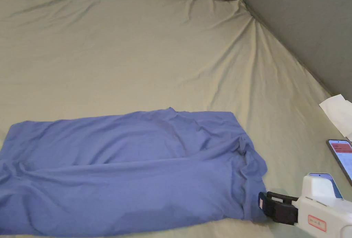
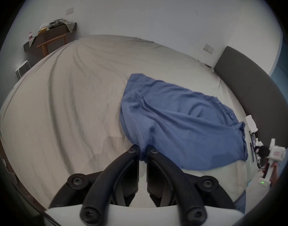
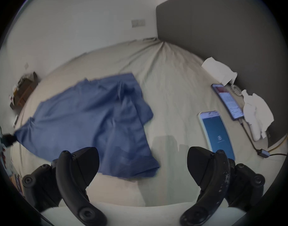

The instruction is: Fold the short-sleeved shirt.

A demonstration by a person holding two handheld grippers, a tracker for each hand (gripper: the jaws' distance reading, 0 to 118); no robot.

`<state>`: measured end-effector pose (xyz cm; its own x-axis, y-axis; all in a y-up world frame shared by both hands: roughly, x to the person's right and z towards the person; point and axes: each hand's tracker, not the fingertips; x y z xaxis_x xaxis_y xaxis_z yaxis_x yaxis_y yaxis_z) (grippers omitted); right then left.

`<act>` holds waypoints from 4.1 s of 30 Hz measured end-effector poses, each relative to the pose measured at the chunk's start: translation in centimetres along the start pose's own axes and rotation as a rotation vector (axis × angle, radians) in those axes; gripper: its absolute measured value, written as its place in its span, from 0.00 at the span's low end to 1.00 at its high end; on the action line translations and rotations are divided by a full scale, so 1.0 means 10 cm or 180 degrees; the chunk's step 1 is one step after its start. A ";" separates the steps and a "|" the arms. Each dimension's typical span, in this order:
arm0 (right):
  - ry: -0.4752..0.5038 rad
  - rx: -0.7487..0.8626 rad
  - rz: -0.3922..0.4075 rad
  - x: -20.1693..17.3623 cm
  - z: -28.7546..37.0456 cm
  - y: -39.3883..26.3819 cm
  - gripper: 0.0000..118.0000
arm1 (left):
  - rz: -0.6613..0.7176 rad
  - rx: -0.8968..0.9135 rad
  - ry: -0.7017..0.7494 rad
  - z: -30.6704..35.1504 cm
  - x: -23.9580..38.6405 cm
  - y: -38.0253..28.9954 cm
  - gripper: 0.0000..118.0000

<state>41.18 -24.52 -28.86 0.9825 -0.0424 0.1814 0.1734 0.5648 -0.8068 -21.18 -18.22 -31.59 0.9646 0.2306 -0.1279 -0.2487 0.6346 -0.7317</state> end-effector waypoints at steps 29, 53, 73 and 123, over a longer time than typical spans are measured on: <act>0.0099 -0.0103 0.0255 0.00 1.23 -0.13 0.07 | -0.0098 -0.0049 0.0084 1.08 -0.21 -0.29 0.06; -0.0013 0.2194 -0.0213 -0.37 2.55 0.08 1.00 | -0.0245 0.1914 0.0179 2.12 -0.06 0.03 1.00; 0.0166 0.2190 -0.0243 -0.58 2.12 0.45 0.00 | -0.0147 0.0267 0.0004 -0.45 -0.07 1.12 0.00; 0.0326 -0.0101 0.0694 -0.72 -1.32 1.55 0.03 | -0.0287 -0.0162 -0.0133 -1.06 0.19 1.04 0.04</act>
<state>37.73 -26.30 -50.06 0.9984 -0.0064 -0.0557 -0.0433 0.5436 -0.8383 -21.04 -19.02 -46.57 0.9781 0.2054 -0.0326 -0.1551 0.6162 -0.7722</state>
